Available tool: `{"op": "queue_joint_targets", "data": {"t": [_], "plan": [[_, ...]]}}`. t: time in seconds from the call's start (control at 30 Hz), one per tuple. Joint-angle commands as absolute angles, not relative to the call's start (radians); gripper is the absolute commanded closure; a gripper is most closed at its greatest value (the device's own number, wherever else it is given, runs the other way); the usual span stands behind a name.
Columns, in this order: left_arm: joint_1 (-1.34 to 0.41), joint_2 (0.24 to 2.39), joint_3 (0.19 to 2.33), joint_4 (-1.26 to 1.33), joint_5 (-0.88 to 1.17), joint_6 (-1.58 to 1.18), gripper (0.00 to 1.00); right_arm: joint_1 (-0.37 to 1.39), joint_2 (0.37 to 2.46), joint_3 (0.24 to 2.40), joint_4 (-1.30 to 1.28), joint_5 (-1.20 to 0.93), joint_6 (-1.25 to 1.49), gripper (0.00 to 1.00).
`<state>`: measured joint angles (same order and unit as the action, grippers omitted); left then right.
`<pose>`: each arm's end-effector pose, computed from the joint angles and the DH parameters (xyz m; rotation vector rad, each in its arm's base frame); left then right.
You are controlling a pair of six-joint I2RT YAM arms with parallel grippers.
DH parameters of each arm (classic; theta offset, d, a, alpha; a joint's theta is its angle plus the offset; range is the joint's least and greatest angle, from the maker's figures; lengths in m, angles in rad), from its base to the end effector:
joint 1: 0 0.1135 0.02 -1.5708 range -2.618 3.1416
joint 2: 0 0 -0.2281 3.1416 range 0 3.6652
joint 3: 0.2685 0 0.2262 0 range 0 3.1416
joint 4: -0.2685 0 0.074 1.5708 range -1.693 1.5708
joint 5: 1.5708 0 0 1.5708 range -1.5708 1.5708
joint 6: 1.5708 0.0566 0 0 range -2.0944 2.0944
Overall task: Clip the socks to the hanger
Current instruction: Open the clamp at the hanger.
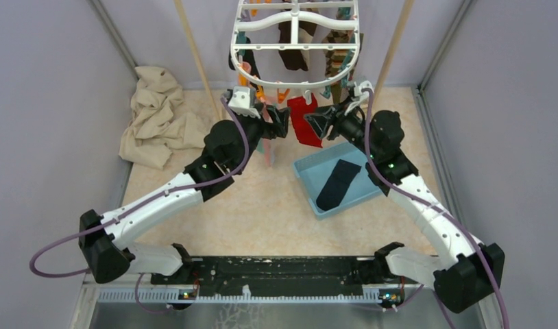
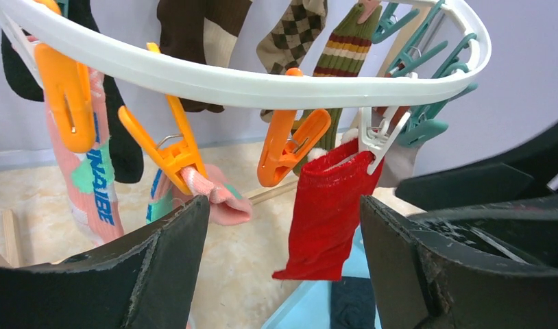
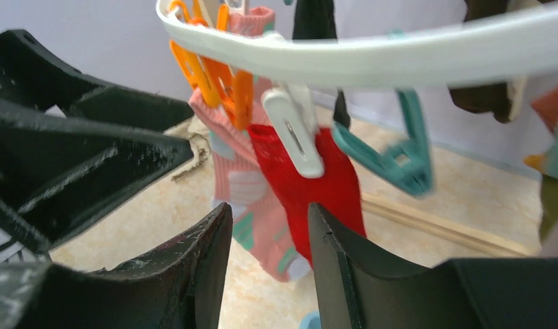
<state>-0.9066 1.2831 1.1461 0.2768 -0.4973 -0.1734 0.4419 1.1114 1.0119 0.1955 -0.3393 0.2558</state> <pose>0.2075 -0.2212 0.3791 0.1209 1.4646 -0.5273 0.2348 0.1319 0.3682 -0.4231 1.4745 0.8099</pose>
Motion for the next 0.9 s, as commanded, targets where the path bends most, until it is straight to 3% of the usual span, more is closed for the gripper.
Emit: {"op": "queue_joint_targets", "data": {"t": [0.0, 0.47, 0.87], "plan": [[-0.916, 1.321, 1.191, 0.284, -0.515, -0.149, 0.15, 0.381, 1.001, 0.941, 0.222, -0.324, 0.286, 0.55], [-0.956, 1.402, 1.266, 0.309, -0.540, -0.112, 0.20, 0.325, 0.911, 0.870, 0.153, -0.341, 0.256, 0.55], [-0.954, 1.444, 1.232, 0.505, -0.665, 0.221, 0.16, 0.313, 0.901, 0.848, 0.159, -0.346, 0.252, 0.55]]}}
